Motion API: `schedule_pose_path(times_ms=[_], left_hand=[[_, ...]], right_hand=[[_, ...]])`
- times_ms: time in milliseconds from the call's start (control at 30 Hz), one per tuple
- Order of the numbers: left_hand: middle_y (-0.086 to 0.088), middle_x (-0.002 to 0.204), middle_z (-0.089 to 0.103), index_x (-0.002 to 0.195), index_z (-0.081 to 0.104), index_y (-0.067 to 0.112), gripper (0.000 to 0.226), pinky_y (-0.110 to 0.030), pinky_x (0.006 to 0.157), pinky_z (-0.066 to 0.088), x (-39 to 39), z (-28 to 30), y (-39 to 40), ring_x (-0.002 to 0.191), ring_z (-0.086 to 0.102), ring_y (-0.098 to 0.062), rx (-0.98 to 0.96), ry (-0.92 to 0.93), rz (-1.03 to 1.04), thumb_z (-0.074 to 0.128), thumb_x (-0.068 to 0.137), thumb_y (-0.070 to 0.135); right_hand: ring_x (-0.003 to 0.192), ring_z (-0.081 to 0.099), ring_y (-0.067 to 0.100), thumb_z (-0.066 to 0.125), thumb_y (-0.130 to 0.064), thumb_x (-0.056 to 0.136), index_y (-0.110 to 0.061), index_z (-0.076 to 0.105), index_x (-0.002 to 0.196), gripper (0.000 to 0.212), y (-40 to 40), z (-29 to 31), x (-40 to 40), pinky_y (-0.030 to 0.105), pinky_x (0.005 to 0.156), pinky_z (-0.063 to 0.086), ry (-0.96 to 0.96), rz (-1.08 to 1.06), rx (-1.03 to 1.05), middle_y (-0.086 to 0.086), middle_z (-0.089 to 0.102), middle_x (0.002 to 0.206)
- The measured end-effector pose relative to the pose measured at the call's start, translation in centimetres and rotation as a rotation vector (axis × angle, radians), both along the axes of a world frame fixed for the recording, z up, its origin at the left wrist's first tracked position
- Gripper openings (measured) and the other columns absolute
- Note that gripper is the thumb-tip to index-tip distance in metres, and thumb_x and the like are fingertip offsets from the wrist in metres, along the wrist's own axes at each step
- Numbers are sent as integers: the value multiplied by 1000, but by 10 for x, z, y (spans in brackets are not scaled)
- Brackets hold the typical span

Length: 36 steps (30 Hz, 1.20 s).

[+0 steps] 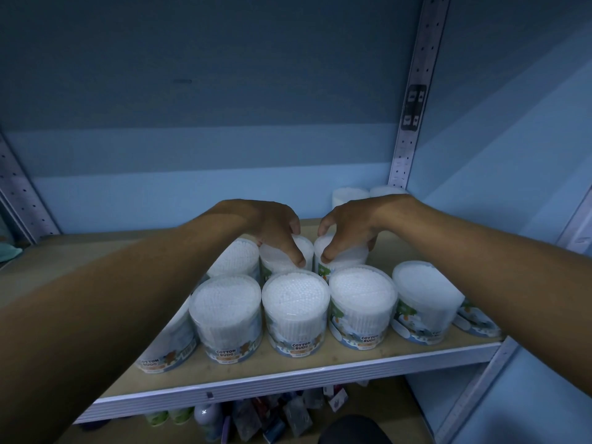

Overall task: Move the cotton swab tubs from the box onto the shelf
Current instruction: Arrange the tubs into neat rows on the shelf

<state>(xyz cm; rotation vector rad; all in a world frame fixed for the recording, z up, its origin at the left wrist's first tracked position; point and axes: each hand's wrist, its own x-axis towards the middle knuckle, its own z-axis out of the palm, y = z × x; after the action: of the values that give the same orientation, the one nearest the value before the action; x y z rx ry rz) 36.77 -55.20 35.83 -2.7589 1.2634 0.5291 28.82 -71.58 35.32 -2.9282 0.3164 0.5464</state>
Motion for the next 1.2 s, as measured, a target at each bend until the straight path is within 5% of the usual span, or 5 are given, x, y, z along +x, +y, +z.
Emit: schedule_pose_path(times_ms=[300,467,600,733,1200], left_hand=[[12,135,53,136,50,30,84,-36,103,46,-4,1,1,118,57,-19,25,-12,0,74,67,69],[13,148,45,146,40,33,96,-37,114,31,-3,2,1,137,42,-16,46,13,17,63,66,81],[15,152,40,148,37,35,111,-32,108,29,-1,5,6,141,37,-14,94,62,-12,71,54,84],[15,156,34,151,31,38,120,-34,112,26,2,4,12,144,32,-15,118,59,-15,77,48,81],[14,156,33,150,34,38,121,-41,113,36,3,3,9,143,34,-18,131,49,-25,78,45,81]], right_hand=[[92,61,12,76,-60,72,-37,51,140,76,2,0,-3,30,73,63,9,-15,4,-7,50,125],[129,50,25,75,-63,77,-37,37,151,87,1,4,-8,39,94,57,45,-42,92,-4,39,152],[146,32,20,81,-67,66,-42,25,155,108,-2,15,-14,43,111,42,154,27,92,-9,26,162],[149,25,19,88,-57,64,-43,24,155,113,-4,15,-16,42,118,33,207,85,42,-9,21,164],[148,28,17,88,-59,62,-46,28,153,110,-8,12,-14,39,116,36,165,106,63,-10,23,163]])
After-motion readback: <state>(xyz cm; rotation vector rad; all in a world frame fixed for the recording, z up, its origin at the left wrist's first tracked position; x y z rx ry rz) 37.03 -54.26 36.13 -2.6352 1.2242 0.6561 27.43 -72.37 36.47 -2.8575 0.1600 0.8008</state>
